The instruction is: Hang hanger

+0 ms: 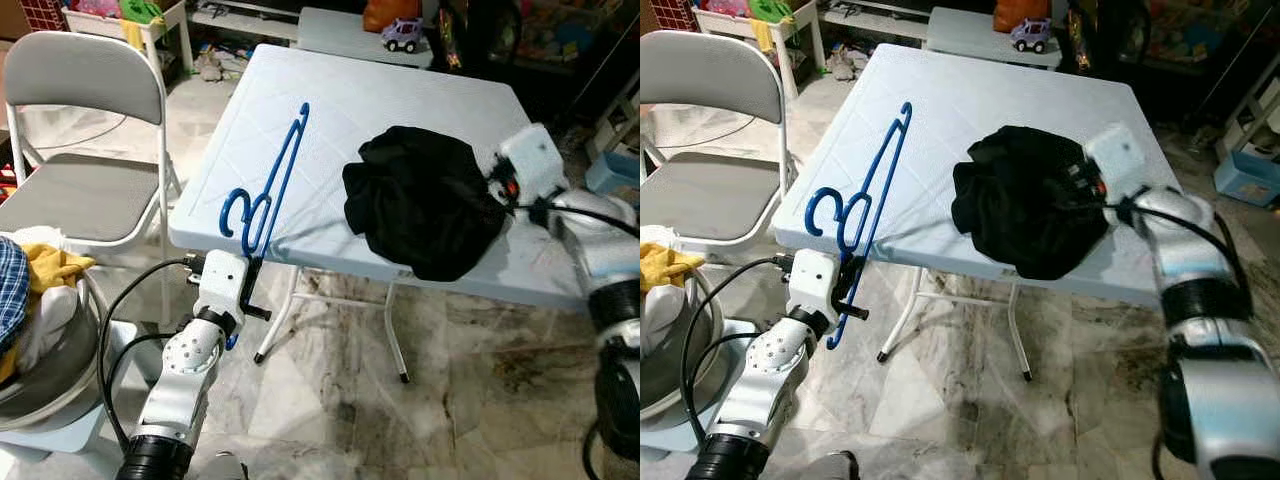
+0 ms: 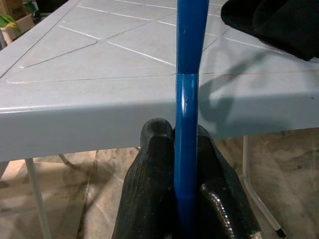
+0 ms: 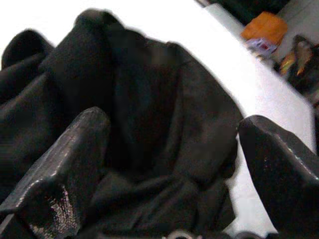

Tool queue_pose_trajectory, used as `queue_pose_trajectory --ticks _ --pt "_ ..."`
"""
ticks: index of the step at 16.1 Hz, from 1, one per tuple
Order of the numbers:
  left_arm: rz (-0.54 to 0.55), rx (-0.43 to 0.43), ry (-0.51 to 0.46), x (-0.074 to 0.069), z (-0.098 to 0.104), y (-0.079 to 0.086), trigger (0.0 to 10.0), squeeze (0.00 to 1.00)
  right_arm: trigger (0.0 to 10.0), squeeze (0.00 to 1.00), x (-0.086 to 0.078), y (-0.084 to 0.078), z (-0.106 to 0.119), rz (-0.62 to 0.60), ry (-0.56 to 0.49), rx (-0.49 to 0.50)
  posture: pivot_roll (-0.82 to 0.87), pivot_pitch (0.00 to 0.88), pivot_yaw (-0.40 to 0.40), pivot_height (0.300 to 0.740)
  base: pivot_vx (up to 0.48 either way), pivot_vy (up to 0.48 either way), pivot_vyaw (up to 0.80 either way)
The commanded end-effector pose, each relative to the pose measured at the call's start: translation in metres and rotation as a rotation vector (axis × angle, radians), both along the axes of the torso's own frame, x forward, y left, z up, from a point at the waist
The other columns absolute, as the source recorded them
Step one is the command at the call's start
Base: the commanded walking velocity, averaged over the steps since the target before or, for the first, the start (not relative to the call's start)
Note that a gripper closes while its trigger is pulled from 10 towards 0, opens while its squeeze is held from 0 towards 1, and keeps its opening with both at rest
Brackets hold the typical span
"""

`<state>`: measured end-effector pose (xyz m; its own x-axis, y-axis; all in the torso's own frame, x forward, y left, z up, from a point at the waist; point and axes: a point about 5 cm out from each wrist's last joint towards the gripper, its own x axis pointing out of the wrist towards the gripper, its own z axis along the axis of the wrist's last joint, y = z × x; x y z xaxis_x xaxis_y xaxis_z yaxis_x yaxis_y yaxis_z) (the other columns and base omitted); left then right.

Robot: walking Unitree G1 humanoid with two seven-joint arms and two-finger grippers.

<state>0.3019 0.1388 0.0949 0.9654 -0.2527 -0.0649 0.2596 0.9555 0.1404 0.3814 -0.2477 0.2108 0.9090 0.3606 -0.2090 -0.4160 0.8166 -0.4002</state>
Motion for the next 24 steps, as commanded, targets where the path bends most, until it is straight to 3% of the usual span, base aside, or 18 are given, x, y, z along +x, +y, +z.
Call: queue_pose_trajectory --ticks 1,2,4,7,10,11,12,13,14,15,18,24 --pt "-0.013 0.006 0.02 -0.002 -0.004 -0.004 10.0 0.0 10.0 1.0 -0.005 -0.006 0.0 0.025 0.019 0.021 0.26 0.093 -0.121 0.74 0.0 0.0 0.0" --pt "-0.015 0.006 0.021 -0.002 -0.004 -0.003 10.0 0.0 10.0 1.0 -0.013 -0.005 -0.007 0.072 0.055 0.086 0.26 0.094 -0.12 0.74 0.0 0.0 0.0" --pt "-0.018 0.004 0.027 -0.002 -0.005 -0.003 10.0 0.0 10.0 1.0 -0.027 0.015 -0.036 0.137 0.128 0.236 0.25 0.097 -0.12 0.74 0.0 0.0 0.0" --pt "-0.022 0.004 0.027 -0.003 -0.005 -0.003 10.0 0.0 10.0 1.0 -0.037 0.03 -0.07 0.066 0.163 0.272 0.25 0.103 -0.117 0.74 0.0 0.0 0.0" --pt "-0.025 0.007 0.029 -0.004 -0.005 -0.003 10.0 0.0 10.0 1.0 -0.04 0.038 -0.076 -0.017 0.095 0.27 0.25 0.104 -0.115 0.74 0.0 0.0 0.0" --pt "-0.026 0.007 0.029 -0.003 -0.005 -0.003 10.0 0.0 10.0 0.97 -0.038 0.038 -0.077 -0.101 0.053 0.255 0.25 0.103 -0.115 0.74 0.0 0.0 0.0" --pt "-0.027 0.007 0.028 -0.003 -0.005 -0.003 10.0 0.0 10.0 0.4 -0.033 0.035 -0.081 -0.234 0.029 0.26 0.25 0.103 -0.115 0.74 0.0 0.0 0.0" --pt "-0.027 0.007 0.028 -0.003 -0.005 -0.003 10.0 0.0 10.0 0.32 -0.033 0.037 -0.086 -0.273 0.035 0.271 0.25 0.103 -0.114 0.74 0.0 0.0 0.0" --pt "-0.027 0.008 0.029 -0.003 -0.005 -0.003 10.0 0.0 4.0 0.17 -0.033 0.041 -0.092 -0.307 0.036 0.24 0.25 0.103 -0.114 0.74 0.0 0.0 0.0" --pt "-0.028 0.007 0.028 -0.003 -0.005 -0.003 10.0 0.0 0.0 0.0 -0.033 0.044 -0.096 -0.317 0.04 0.208 0.25 0.104 -0.114 0.74 0.0 0.0 0.0" --pt "-0.029 0.008 0.029 -0.004 -0.005 -0.003 10.0 0.0 0.0 0.0 -0.035 0.063 -0.11 -0.29 0.108 0.229 0.25 0.105 -0.115 0.74 0.0 0.0 0.0" --pt "-0.016 0.02 0.026 -0.004 -0.004 0.0 10.0 0.0 0.0 0.0 -0.036 0.079 -0.125 -0.31 0.2 0.363 0.26 0.108 -0.116 0.74 0.0 0.0 0.0"
